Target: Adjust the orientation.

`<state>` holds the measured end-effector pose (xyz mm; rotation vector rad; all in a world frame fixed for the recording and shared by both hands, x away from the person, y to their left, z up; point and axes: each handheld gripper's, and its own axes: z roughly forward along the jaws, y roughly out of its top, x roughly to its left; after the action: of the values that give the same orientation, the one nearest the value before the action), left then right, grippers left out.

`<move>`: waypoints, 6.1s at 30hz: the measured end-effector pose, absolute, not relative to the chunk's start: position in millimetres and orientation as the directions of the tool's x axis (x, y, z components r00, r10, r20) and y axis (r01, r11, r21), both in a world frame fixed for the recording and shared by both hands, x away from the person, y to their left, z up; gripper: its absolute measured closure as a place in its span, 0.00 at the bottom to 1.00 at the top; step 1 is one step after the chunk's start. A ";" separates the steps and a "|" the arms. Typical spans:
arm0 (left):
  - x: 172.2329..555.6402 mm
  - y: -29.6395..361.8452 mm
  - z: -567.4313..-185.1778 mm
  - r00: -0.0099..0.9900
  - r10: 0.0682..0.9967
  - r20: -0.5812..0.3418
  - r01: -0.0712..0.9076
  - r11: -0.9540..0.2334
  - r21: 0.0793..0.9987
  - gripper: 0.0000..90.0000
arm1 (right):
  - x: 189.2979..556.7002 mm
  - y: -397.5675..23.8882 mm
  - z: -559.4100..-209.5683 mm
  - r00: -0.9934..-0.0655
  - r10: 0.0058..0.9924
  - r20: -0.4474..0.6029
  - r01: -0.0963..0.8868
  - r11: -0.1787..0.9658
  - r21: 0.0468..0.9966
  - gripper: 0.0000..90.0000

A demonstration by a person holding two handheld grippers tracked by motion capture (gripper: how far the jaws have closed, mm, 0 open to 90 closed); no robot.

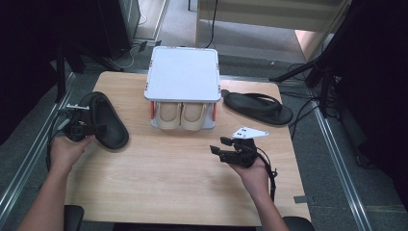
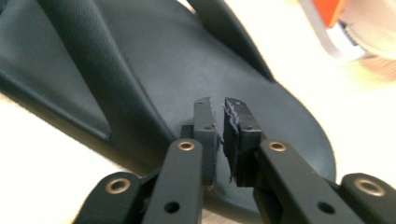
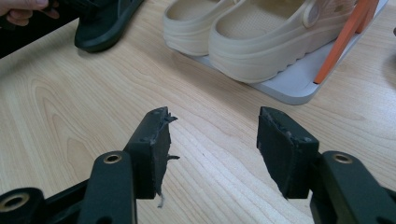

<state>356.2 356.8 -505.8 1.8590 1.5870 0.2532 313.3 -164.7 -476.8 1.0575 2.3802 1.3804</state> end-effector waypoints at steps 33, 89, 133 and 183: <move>390.2 395.9 -504.5 0.091 0.963 -0.254 0.768 0.095 0.633 0.54 | 299.7 -183.2 -478.8 -0.679 0.714 0.172 0.506 0.286 0.814 0.51; 387.1 378.0 -485.4 0.147 0.928 -0.342 0.790 0.098 0.606 0.78 | 304.6 -181.5 -479.4 -0.684 0.713 0.153 0.498 0.303 0.812 0.51; 275.8 275.3 -462.0 0.343 0.862 -0.374 0.770 -0.030 0.637 0.78 | 336.5 -168.3 -470.7 -0.716 0.681 0.153 0.462 0.298 0.835 0.50; 275.6 173.1 -513.4 0.495 0.791 -0.358 0.785 -0.231 0.574 0.65 | 337.3 -173.5 -469.3 -0.701 0.700 0.139 0.465 0.301 0.833 0.51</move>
<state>275.6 173.1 -513.4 2.0197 1.2931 0.0106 337.3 -173.5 -469.3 1.0649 2.3189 1.3532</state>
